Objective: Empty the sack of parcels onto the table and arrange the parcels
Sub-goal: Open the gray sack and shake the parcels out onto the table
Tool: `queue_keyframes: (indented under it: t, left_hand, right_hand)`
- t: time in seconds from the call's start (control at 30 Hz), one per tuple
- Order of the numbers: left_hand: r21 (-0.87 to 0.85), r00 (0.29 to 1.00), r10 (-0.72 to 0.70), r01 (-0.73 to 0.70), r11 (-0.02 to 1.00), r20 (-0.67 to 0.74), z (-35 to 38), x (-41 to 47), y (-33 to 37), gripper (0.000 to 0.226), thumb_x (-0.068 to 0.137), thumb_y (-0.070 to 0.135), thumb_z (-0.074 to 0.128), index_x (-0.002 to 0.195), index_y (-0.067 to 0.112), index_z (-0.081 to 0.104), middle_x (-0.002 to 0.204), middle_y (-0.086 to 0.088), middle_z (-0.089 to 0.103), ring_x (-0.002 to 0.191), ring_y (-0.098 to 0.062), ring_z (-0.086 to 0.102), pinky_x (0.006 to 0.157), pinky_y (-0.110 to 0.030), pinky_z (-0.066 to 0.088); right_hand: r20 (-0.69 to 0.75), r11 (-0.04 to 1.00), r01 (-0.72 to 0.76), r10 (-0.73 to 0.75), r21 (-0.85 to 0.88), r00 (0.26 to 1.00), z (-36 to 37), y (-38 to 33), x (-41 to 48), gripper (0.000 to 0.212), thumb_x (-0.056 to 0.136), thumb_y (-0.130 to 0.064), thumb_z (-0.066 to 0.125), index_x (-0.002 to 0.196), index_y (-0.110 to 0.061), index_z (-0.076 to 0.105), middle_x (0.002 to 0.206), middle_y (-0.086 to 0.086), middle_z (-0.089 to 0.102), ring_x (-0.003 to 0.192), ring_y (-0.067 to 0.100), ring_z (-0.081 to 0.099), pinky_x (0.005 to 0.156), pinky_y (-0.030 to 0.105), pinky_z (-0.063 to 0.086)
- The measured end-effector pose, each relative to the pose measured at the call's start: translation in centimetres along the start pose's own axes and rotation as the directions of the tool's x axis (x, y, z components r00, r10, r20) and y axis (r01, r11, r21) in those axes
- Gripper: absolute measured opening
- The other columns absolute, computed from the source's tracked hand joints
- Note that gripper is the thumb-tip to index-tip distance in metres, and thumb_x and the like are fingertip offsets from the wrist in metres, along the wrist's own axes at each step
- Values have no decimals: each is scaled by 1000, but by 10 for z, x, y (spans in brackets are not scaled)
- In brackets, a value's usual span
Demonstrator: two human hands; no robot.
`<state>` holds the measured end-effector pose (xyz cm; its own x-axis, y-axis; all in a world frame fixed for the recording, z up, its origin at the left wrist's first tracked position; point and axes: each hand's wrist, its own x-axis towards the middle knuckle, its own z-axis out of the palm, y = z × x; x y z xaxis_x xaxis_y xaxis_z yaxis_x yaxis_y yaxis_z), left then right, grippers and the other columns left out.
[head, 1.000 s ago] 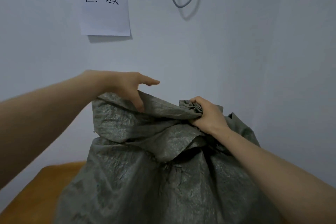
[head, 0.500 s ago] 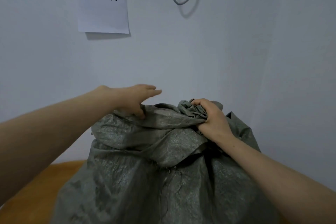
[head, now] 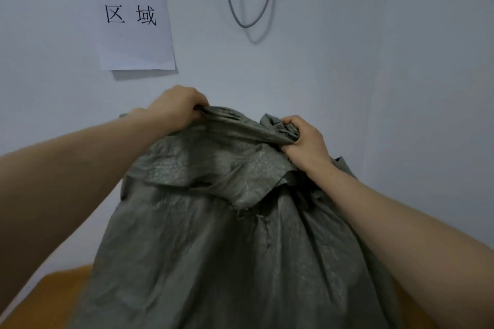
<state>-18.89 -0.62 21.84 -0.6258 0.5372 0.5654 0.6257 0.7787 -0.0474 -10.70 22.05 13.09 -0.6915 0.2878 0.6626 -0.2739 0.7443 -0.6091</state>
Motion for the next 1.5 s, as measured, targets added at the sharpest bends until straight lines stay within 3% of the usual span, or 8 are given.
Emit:
queue_keyframes:
  t: [0.23,0.53,0.73,0.87,1.13,1.3,1.4,1.5]
  left_hand:
    - [18,957,-122,131,991,-265,-24,16,4,23,91,16,55,110,19,68,112,-11,67,107,-31,57,95,-37,30]
    - [-350,938,-323,346,871,125,33,-22,33,16,82,19,63,89,9,74,94,-14,69,88,-28,59,74,-28,43]
    - [-407,929,-270,356,841,253,48,-24,57,14,77,11,67,80,-2,71,66,-12,52,65,-22,46,59,-27,37]
    - [-425,939,-176,295,856,297,51,-28,69,17,78,13,71,79,-4,69,63,-9,48,62,-21,44,60,-26,37]
    - [-482,922,-62,257,837,383,41,-46,76,24,83,22,64,66,6,63,56,-8,51,49,-10,43,52,-21,41]
    - [-299,917,-169,286,910,361,10,-56,39,87,74,45,71,148,27,28,155,-9,24,140,-26,27,110,-41,31]
    - [-195,735,-347,540,818,582,16,-66,8,120,68,50,78,150,34,-7,158,-7,-6,145,-35,7,112,-52,25]
    - [-383,716,-311,629,677,625,43,-78,-5,122,58,46,86,148,29,6,145,-6,34,128,-31,41,100,-46,45]
  right_hand:
    - [-44,998,-69,69,-13,997,-6,-20,39,30,82,-12,62,108,-27,61,109,-1,65,102,21,57,77,29,44]
    - [53,967,-238,234,93,971,10,15,4,36,81,-5,63,112,-24,57,105,-3,60,104,21,59,80,23,41]
    - [656,875,-436,204,212,727,3,-1,-12,116,69,-13,82,151,-37,3,157,6,15,142,23,25,101,33,38]
    - [626,978,-200,188,-52,757,24,-8,-20,143,51,-48,89,148,-38,-16,158,-4,2,145,18,11,115,38,20]
    - [390,989,-113,143,-98,910,64,-5,-29,47,71,-28,76,111,-25,52,96,-9,61,90,15,55,75,30,46]
    - [341,994,-103,110,-40,934,61,9,-31,37,73,-24,73,108,-23,60,104,-3,65,100,22,60,86,37,50]
    - [341,991,-123,100,44,935,62,13,-34,39,71,-24,78,106,-20,61,107,0,66,102,21,60,90,37,49]
    - [355,993,-89,55,82,933,60,12,-35,38,70,-22,80,102,-23,59,103,-4,65,103,20,60,91,37,49]
